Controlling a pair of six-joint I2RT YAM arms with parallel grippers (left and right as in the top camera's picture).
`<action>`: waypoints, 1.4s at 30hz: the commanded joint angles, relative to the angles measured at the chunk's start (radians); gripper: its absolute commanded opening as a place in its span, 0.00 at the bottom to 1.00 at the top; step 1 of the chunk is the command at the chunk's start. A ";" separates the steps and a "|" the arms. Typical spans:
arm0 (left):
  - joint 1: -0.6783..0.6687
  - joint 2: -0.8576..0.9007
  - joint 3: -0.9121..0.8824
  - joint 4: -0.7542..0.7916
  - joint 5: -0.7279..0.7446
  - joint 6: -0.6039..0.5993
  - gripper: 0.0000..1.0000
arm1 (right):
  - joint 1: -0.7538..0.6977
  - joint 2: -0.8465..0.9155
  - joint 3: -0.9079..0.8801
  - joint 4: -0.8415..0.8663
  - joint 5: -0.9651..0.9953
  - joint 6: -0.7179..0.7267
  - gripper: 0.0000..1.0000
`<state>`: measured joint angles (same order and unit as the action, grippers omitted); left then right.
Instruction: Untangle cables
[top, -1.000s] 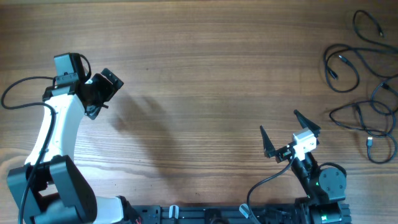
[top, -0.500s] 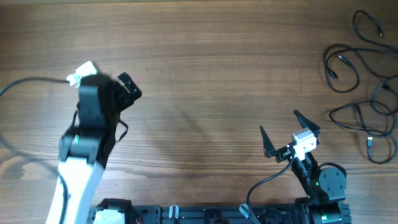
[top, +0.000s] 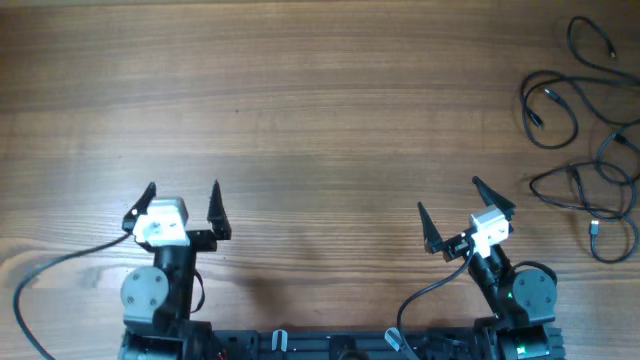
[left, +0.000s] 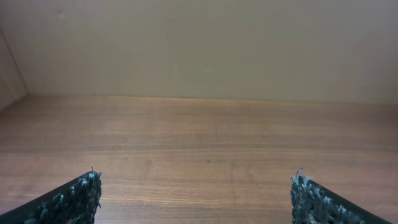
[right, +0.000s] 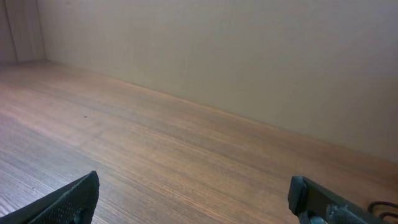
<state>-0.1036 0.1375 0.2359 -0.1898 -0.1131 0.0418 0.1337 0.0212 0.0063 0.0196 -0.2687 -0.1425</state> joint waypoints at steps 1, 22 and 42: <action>0.018 -0.097 -0.079 0.008 0.011 0.034 1.00 | -0.004 -0.007 -0.001 0.003 -0.016 0.012 0.99; 0.023 -0.134 -0.230 0.127 0.019 0.030 1.00 | -0.004 -0.007 -0.001 0.003 -0.016 0.012 1.00; 0.023 -0.130 -0.230 0.127 0.019 0.030 1.00 | -0.004 -0.007 -0.001 0.003 -0.016 0.012 1.00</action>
<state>-0.0887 0.0139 0.0177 -0.0692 -0.1059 0.0593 0.1337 0.0212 0.0063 0.0189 -0.2691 -0.1425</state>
